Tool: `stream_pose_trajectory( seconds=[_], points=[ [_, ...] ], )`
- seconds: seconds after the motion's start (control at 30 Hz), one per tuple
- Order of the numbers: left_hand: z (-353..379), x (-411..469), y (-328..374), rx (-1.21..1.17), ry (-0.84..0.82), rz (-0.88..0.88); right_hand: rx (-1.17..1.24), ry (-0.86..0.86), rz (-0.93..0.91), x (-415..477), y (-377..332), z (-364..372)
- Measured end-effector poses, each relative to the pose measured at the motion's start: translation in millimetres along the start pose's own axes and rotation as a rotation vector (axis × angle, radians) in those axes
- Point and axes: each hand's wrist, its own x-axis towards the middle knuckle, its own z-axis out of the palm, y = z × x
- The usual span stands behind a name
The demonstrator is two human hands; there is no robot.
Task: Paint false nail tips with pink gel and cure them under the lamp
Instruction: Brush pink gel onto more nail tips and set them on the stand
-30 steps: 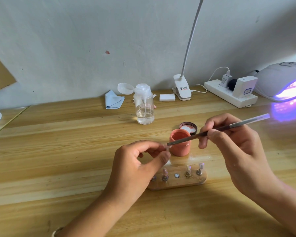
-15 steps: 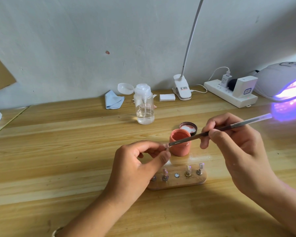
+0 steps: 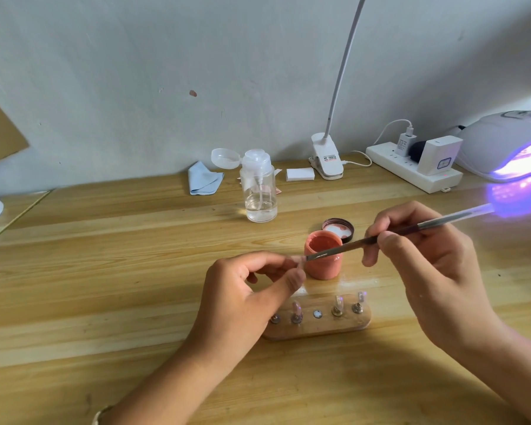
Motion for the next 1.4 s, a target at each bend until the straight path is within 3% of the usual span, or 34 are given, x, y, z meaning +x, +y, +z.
stream_pose_trajectory(
  seconds=[0.1, 0.33, 0.57, 0.8, 1.03, 1.27, 1.4],
  points=[
    [-0.3, -0.2, -0.5, -0.008, -0.004, -0.01, 0.011, 0.042, -0.01, 1.9, 0.1, -1.4],
    [-0.1, -0.1, -0.5, -0.013, -0.003, -0.012, 0.011, -0.069, -0.044, -3.3, 0.0, 1.5],
    [-0.5, 0.1, -1.4, 0.0, 0.004, -0.01, 0.032, 0.056, -0.022, 1.5, -0.1, -1.6],
    [-0.6, 0.3, -1.4, 0.001, 0.0, 0.009, 0.008, -0.065, -0.036, -3.1, -0.3, 1.9],
    [-0.5, 0.4, -1.1, -0.018, -0.011, 0.006, 0.011, 0.09, -0.018, 2.4, -0.2, -2.9],
    [-0.4, 0.8, -3.0, -0.011, -0.026, 0.05, 0.07, -0.057, -0.027, -3.2, 0.0, 2.4],
    [-1.0, 1.1, -4.2, 0.003, -0.016, 0.083, 0.029, -0.027, 0.006, -1.6, -0.1, 1.9]
  ],
)
